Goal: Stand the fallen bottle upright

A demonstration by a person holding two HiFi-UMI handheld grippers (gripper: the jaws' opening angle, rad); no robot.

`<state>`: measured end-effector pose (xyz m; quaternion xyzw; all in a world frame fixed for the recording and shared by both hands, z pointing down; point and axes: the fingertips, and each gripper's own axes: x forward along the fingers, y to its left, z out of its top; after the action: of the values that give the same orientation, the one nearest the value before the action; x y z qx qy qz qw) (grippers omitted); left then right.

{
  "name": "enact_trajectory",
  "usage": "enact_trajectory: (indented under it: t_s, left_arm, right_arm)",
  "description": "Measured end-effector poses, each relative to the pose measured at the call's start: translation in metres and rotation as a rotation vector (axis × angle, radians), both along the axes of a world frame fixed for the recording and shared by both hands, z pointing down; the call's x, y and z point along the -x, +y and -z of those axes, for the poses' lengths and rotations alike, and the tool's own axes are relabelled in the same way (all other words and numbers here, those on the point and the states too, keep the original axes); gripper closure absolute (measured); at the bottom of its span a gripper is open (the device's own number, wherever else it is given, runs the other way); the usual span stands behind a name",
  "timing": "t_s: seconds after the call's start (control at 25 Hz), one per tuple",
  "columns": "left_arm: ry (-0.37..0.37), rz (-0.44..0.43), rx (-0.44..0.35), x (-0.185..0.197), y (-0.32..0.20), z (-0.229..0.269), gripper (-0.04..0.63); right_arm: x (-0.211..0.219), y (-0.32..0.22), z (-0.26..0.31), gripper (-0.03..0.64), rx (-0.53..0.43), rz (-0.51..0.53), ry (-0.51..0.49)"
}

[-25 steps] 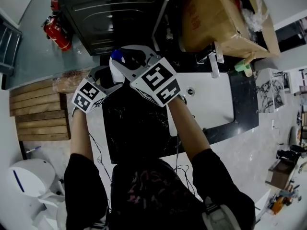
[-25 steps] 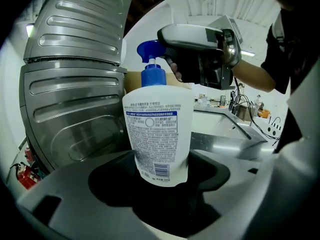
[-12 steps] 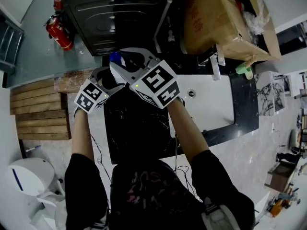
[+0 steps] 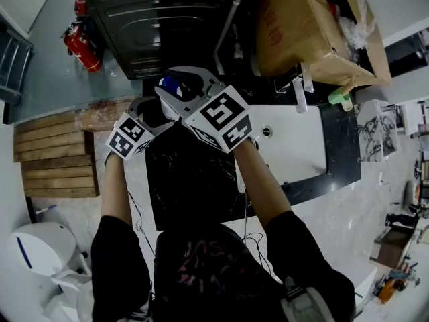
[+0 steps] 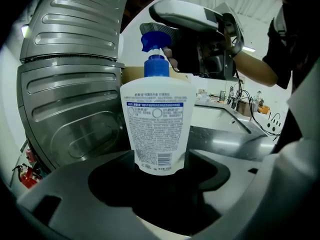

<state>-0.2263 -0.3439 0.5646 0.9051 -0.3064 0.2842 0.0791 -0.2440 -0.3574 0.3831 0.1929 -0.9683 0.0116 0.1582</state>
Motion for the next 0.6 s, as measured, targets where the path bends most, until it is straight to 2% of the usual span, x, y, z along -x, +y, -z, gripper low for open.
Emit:
enact_trajectory:
  t_s: [0.6]
  left_arm:
    - [0.003, 0.023, 0.002, 0.0052, 0.0043, 0.0005, 0.248]
  right_arm:
    - [-0.0083, 0.0001, -0.0044, 0.479, 0.002, -0.03, 0.014]
